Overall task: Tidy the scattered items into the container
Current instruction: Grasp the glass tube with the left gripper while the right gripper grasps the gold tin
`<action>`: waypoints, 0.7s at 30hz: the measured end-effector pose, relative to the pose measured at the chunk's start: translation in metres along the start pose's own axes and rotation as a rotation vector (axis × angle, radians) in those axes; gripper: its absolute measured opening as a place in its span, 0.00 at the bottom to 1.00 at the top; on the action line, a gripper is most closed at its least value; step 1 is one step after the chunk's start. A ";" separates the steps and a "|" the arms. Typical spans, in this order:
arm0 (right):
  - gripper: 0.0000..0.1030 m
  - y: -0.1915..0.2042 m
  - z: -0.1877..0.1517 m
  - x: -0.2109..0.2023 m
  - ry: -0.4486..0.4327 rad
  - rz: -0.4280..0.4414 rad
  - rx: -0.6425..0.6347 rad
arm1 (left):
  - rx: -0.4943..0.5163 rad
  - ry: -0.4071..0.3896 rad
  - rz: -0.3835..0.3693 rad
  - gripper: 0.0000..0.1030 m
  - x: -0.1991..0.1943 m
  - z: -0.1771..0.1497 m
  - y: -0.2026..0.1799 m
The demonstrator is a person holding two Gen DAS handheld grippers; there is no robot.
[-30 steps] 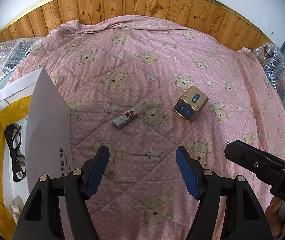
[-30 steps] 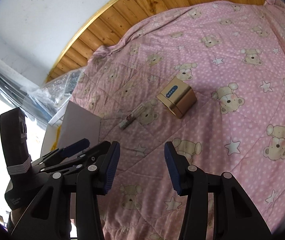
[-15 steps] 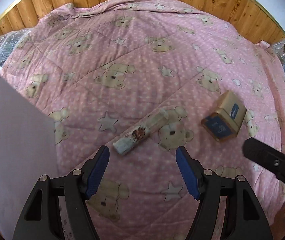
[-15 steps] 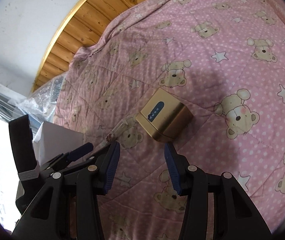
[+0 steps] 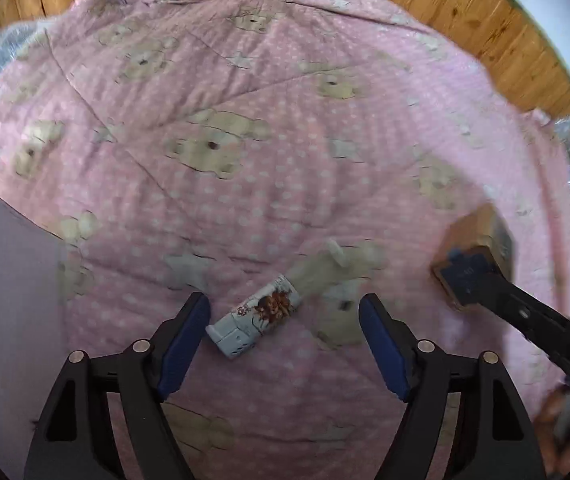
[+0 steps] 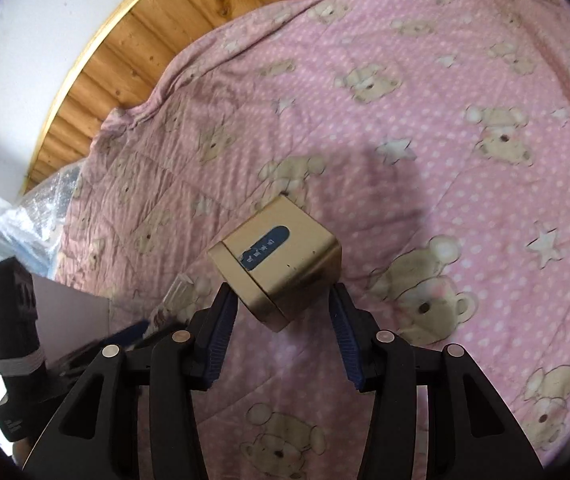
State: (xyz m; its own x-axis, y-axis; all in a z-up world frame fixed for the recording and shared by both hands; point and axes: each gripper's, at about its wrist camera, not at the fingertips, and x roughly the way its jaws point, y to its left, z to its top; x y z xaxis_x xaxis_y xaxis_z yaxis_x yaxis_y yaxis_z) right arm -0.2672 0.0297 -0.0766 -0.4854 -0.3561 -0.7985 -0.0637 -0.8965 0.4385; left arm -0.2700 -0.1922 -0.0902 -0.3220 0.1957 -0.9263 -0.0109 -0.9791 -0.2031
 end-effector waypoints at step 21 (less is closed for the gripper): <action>0.57 0.010 0.005 0.021 0.002 0.030 -0.072 | 0.052 -0.076 0.068 0.33 -0.001 -0.005 -0.005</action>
State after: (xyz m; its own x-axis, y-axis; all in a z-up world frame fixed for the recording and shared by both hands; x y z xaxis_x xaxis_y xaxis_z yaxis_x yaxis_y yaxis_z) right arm -0.2823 0.0147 -0.0872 -0.4846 -0.3834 -0.7862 0.0135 -0.9020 0.4316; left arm -0.2651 -0.1873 -0.0901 -0.3947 0.1257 -0.9102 -0.0349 -0.9919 -0.1218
